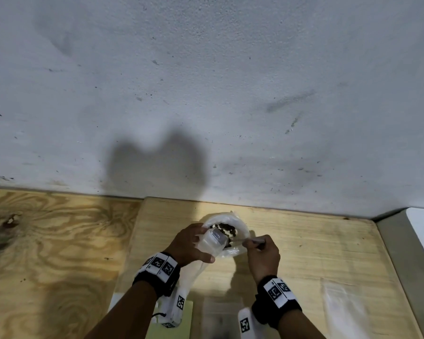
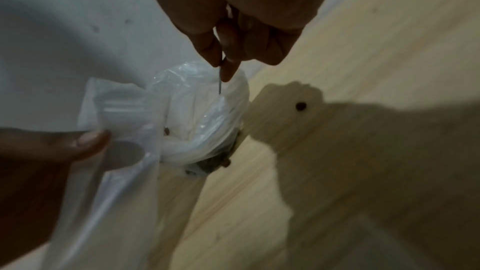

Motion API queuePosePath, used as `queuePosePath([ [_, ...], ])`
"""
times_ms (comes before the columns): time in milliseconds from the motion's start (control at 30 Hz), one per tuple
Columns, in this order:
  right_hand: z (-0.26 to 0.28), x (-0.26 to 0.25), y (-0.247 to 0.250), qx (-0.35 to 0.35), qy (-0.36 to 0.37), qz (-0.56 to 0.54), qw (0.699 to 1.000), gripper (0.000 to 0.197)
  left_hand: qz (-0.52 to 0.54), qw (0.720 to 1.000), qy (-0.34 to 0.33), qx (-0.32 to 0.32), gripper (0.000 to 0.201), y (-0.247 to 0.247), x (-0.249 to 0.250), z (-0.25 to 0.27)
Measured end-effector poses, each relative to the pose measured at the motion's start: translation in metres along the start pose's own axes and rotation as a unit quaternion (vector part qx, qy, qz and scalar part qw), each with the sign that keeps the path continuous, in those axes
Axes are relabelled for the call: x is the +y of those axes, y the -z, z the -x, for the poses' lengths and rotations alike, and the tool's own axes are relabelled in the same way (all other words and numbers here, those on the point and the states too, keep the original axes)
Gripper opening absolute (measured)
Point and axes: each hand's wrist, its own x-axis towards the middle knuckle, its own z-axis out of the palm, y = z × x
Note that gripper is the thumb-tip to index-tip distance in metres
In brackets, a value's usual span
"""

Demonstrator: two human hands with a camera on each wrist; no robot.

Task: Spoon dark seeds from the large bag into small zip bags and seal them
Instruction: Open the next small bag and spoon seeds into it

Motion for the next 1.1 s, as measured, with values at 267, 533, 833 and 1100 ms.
queuePosePath([
  [267,-0.001,0.003,-0.019,-0.008,-0.120,-0.087,0.989,0.018,0.029,0.999,0.021,0.002,0.103,-0.002,0.010,0.002],
  [533,-0.008,-0.013,0.014,0.005,-0.117,-0.148,0.982,0.021,0.088,0.995,0.032,0.022,0.090,0.001,0.019,0.012],
  [833,-0.005,-0.038,0.060,0.011,-0.051,-0.197,0.979,0.015,0.118,0.991,0.047,0.044,0.096,-0.005,0.022,0.022],
  [1100,0.006,-0.061,0.063,-0.038,0.033,-0.209,0.977,0.025,0.098,0.992,0.038,0.065,0.115,-0.014,0.026,0.025],
])
